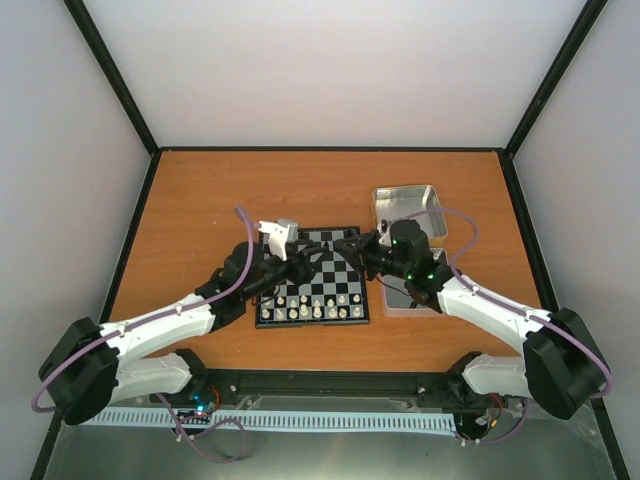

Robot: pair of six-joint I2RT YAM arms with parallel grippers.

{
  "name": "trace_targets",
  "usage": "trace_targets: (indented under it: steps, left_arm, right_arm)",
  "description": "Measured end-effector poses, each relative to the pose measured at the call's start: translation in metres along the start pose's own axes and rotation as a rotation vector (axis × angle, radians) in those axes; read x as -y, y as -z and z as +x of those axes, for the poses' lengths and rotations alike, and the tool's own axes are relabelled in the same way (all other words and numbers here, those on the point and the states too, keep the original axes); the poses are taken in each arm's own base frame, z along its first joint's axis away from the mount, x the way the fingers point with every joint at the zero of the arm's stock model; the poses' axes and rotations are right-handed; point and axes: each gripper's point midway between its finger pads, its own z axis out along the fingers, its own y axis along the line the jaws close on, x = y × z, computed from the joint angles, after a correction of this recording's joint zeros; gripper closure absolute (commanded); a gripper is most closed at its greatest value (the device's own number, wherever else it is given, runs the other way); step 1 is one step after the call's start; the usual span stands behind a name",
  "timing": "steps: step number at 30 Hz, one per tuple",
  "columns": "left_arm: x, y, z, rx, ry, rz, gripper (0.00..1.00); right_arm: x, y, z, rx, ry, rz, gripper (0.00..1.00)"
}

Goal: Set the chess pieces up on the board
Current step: Place the chess piece on the chessboard.

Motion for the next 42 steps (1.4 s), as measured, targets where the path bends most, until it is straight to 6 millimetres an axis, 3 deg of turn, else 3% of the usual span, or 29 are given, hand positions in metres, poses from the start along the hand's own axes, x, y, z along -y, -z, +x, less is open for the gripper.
trace_targets:
  steps: [13,26,33,37,42]
  left_arm:
    - [0.008,-0.011,0.023,-0.056,0.009,0.094,0.56]
    - [-0.005,-0.021,0.044,-0.118,0.025,0.058,0.68]
    - [-0.009,-0.026,0.046,-0.128,0.032,0.039,0.71]
    - [-0.012,-0.028,0.046,-0.132,0.035,0.017,0.67]
    - [-0.016,-0.029,0.047,-0.137,0.043,-0.009,0.74]
  right_arm:
    - [0.015,-0.016,0.008,-0.024,-0.152,0.04,0.85]
    - [0.021,-0.022,0.01,-0.035,-0.166,0.051,0.85]
    - [0.021,-0.026,0.011,-0.044,-0.167,0.053,0.85]
    - [0.022,-0.028,0.01,-0.036,-0.171,0.054,0.85]
    - [0.021,-0.028,0.009,-0.032,-0.173,0.05,0.85]
